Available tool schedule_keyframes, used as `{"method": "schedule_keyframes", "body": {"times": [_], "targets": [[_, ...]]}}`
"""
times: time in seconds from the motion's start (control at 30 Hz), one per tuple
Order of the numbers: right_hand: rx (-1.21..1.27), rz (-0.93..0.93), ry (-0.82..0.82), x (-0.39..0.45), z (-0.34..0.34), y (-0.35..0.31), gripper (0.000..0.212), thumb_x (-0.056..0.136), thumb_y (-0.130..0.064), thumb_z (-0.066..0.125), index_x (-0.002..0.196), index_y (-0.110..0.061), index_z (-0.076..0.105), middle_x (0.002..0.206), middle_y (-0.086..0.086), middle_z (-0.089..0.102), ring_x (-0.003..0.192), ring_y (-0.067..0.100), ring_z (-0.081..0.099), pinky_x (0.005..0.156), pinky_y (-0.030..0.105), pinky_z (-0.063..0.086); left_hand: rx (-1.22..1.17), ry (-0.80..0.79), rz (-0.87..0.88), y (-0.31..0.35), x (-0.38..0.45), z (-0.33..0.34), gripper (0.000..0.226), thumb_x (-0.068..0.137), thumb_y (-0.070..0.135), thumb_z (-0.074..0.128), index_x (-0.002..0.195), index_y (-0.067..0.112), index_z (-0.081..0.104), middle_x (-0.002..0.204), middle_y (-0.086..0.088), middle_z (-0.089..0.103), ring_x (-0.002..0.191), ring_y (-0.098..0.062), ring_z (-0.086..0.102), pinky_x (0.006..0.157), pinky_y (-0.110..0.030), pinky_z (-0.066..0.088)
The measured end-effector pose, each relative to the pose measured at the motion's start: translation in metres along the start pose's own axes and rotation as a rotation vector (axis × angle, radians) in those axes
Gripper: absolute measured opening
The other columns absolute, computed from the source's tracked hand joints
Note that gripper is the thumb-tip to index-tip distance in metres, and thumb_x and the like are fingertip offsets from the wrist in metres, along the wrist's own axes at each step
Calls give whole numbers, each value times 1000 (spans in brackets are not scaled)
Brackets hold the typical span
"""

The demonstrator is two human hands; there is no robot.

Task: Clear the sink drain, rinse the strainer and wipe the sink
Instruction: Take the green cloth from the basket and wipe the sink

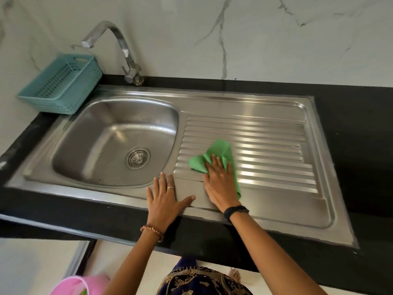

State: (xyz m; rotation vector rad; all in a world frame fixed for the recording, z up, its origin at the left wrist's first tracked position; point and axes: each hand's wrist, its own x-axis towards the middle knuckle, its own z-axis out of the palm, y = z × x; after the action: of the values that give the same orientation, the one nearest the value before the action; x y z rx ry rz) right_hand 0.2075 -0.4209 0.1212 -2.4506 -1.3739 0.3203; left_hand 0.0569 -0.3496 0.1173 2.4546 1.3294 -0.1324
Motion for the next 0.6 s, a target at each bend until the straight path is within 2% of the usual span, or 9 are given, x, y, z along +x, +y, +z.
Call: {"method": "schedule_keyframes", "body": {"times": [0.17, 0.3, 0.43, 0.6], "targets": [[16, -189, -126, 44, 16, -58, 48, 97, -27, 29, 144, -17, 29, 156, 10, 20, 144, 23, 16, 118, 48, 2, 24, -1, -27, 1, -1, 1, 106, 78, 72, 39, 146, 5, -8, 157, -13, -9, 145, -24, -9, 117, -43, -3], [-27, -376, -213, 38, 25, -69, 47, 97, -27, 31, 143, -21, 31, 156, 5, 21, 144, 20, 15, 118, 46, 1, -11, -25, -1, -1, -5, -3, 104, 79, 64, 47, 146, 8, -10, 155, -18, -15, 143, -25, -16, 115, -41, -12], [11, -350, -190, 15, 23, -49, 49, 97, -26, 30, 145, -22, 26, 157, 1, 19, 145, 16, 14, 119, 42, 0, 2, -29, 33, 3, -12, -3, 98, 80, 60, 48, 147, 10, -3, 155, -17, -14, 142, -25, -20, 110, -45, -19], [-14, -193, -104, -23, 5, 6, 51, 98, -29, 28, 147, -24, 17, 158, -2, 15, 145, 13, 11, 117, 39, -5, 31, -52, 159, 45, -26, 9, 99, 82, 61, 45, 146, 7, -8, 155, -13, -15, 141, -21, -23, 105, -42, -23]]}}
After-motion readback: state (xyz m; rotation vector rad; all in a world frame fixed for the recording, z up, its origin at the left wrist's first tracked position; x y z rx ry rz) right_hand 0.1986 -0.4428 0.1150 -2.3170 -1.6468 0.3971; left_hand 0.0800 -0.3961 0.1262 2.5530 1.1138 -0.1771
